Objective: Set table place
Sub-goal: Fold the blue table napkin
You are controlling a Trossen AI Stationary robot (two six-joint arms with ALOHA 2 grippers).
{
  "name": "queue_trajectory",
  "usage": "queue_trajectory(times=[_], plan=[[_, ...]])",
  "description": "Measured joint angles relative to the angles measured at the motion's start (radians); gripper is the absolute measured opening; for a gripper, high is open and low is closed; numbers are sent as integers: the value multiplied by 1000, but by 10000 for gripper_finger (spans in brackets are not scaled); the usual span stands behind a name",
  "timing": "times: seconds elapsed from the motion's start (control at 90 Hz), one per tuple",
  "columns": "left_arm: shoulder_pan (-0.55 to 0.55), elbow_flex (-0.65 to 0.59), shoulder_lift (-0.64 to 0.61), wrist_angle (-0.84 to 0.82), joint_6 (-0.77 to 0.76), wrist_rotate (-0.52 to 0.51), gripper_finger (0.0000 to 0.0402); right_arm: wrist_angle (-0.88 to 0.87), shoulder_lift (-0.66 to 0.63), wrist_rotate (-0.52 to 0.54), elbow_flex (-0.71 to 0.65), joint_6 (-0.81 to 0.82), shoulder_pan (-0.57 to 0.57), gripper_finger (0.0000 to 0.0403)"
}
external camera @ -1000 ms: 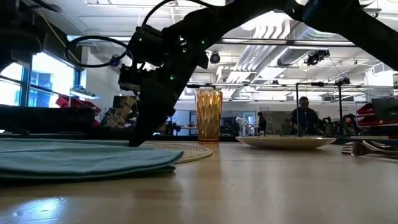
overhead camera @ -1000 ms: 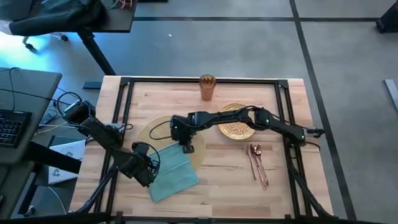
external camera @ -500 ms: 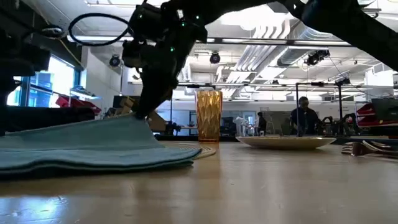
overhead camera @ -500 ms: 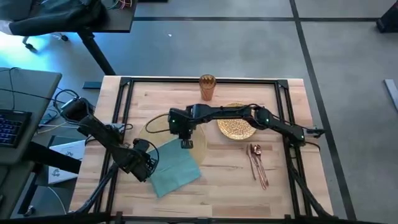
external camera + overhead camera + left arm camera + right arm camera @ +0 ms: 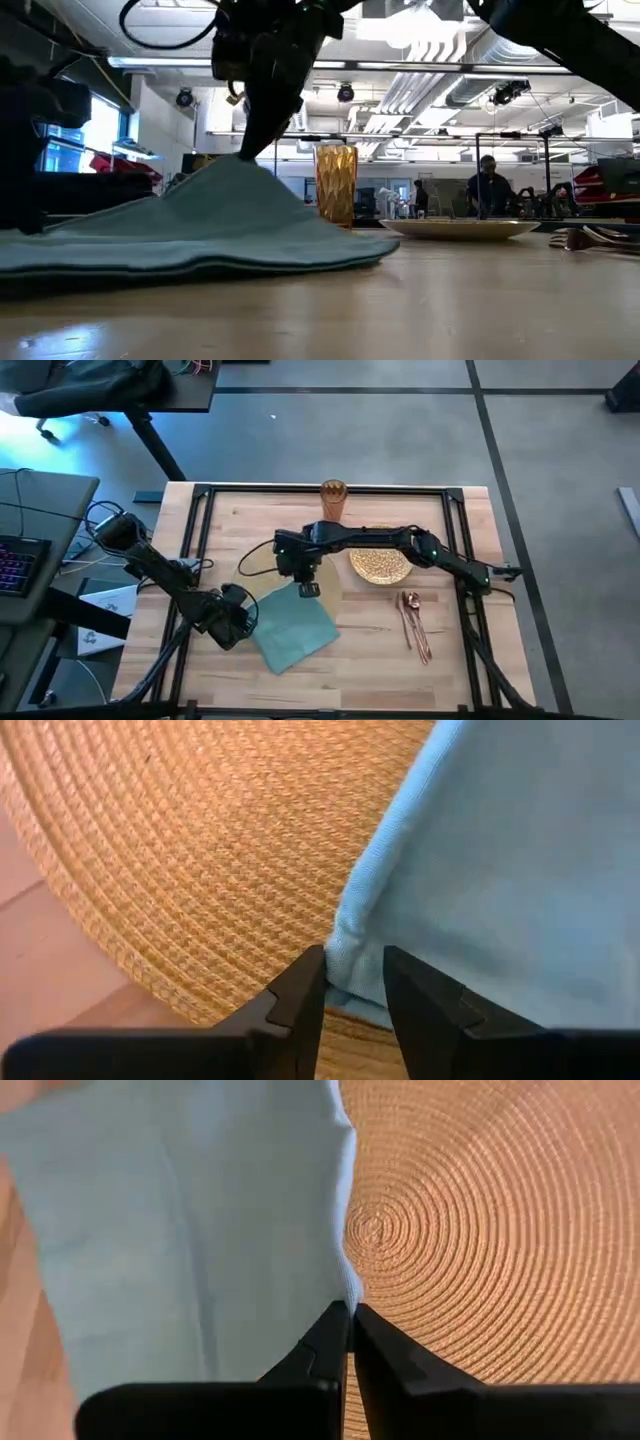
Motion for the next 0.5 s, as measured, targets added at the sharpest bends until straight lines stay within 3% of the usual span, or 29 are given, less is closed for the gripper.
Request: queue_trajectory(times=[0.189, 0.5], plan=[[2, 0, 0, 63, 91, -21, 7, -60, -42, 0, 0, -1, 0, 0], [3, 58, -19, 49, 152, -70, 0, -121, -48, 2, 0, 26, -3, 0]])
